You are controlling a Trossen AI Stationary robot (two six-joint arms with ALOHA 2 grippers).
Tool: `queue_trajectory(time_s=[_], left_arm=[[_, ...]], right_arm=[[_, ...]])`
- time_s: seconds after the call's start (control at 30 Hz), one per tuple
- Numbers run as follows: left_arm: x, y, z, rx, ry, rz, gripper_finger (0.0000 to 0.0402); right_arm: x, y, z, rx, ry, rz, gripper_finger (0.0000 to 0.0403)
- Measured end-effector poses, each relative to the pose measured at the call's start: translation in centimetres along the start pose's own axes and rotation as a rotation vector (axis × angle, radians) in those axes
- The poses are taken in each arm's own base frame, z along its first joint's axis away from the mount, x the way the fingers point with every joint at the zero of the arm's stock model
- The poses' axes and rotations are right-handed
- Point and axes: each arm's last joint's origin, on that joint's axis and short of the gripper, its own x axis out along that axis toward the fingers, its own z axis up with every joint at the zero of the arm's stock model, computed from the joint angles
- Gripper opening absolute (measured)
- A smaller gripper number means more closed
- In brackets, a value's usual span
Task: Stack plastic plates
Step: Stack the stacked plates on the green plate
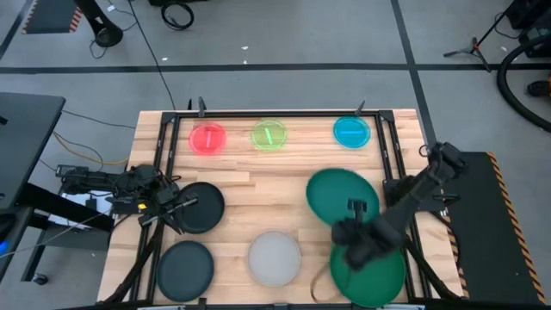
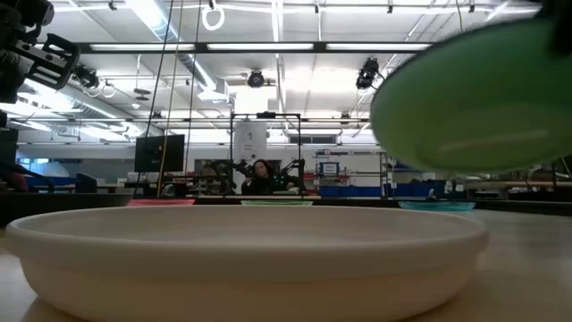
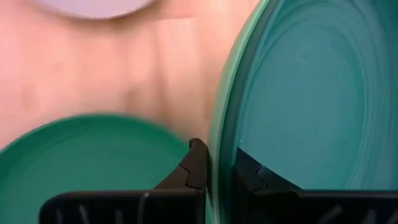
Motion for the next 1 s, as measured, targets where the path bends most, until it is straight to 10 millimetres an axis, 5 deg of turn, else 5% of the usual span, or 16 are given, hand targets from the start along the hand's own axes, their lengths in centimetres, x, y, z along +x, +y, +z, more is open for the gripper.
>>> queue_trajectory(time_s=[0.17, 0.33, 0.43, 0.77, 1.0], left_arm=[[0.0, 0.0, 0.0, 0.0, 0.0, 0.0, 0.0038], [0.0, 0.0, 0.0, 0.001, 0.0, 0.0, 0.0038], [0.0, 0.0, 0.0, 0.0, 0.001, 0.001, 0.0038], [0.0, 0.0, 0.0, 0.0, 0.0, 0.0, 0.0038], [0.0, 0.0, 0.0, 0.001, -0.001, -0.001, 0.0038]], right_arm=[[-3.0, 6.8, -1.5, -0.017, 0.057, -0.092, 0.0031], [-3.3, 14.1, -2.9, 0.057, 0.093, 0.037, 0.0031], [-2.7, 16.2, -4.0, 0.049, 0.127, -0.018, 0.0031], [-1.2, 17.9, -5.1, 0.095, 0.154, -0.031, 0.0032], [0.8, 18.5, -5.9, 0.05, 0.187, -0.09, 0.011]])
